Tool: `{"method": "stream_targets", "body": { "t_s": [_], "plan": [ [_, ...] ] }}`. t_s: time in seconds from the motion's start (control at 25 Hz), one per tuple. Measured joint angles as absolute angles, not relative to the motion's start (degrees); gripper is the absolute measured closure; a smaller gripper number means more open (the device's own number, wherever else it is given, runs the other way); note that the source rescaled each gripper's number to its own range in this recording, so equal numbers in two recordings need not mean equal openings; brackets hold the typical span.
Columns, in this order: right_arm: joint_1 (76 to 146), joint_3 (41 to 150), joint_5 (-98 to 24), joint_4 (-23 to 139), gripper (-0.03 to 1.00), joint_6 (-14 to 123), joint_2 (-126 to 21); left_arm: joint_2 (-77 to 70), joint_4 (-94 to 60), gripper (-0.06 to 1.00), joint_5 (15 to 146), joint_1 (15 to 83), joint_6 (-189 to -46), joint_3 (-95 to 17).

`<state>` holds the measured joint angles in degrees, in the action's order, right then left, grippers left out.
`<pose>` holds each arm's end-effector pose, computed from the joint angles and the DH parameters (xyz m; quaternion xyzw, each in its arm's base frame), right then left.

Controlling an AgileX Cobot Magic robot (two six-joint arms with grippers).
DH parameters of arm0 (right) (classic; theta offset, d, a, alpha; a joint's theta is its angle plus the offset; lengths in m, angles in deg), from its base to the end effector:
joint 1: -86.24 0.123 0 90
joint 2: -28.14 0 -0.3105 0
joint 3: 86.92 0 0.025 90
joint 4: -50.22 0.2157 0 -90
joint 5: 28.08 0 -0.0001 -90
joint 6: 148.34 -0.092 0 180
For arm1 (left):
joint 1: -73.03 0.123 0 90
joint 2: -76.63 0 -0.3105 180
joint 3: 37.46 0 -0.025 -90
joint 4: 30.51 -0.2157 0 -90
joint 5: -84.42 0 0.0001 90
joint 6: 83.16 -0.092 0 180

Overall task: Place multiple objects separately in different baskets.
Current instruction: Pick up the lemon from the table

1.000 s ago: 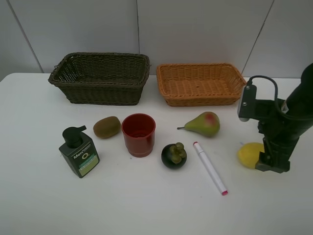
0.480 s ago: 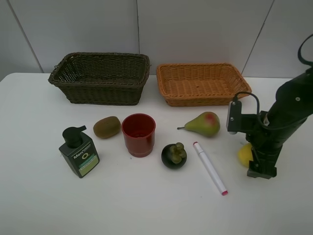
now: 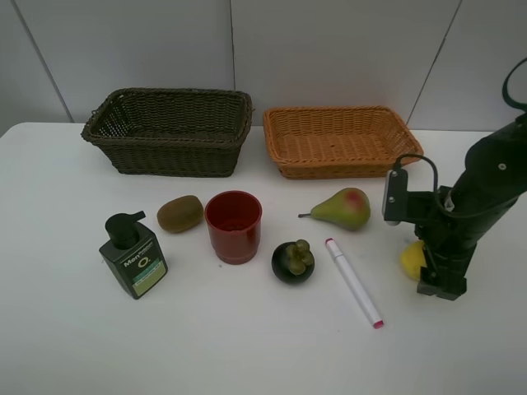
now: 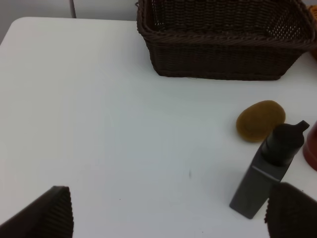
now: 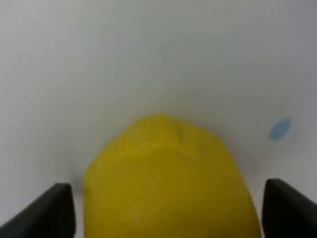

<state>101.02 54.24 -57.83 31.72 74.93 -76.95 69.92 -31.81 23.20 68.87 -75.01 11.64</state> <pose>0.2357 0.0472 0.1731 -0.5962 0.7963 -0.0980 0.0312 -0.0618 0.0063 0.2593 -0.0302 0.8522 -0.0447 0.5204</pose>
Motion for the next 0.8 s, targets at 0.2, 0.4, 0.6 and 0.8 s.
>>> {"method": "stream_targets", "body": {
  "t_s": [0.2,0.4,0.6,0.8],
  "plan": [
    [101.02,54.29,-59.74,31.72,0.4,74.85,-76.95,69.92,-31.81,-0.06,23.2,68.87,-75.01,11.64],
    [101.02,54.29,-59.84,31.72,0.4,74.85,-76.95,69.92,-31.81,-0.06,23.2,68.87,-75.01,11.64],
    [101.02,54.47,-59.99,31.72,0.4,74.85,-76.95,69.92,-31.81,-0.06,23.2,68.87,-75.01,11.64],
    [101.02,54.48,-60.01,31.72,0.4,74.85,-76.95,69.92,-31.81,-0.06,23.2,68.87,-75.01,11.64]
  ]
}}
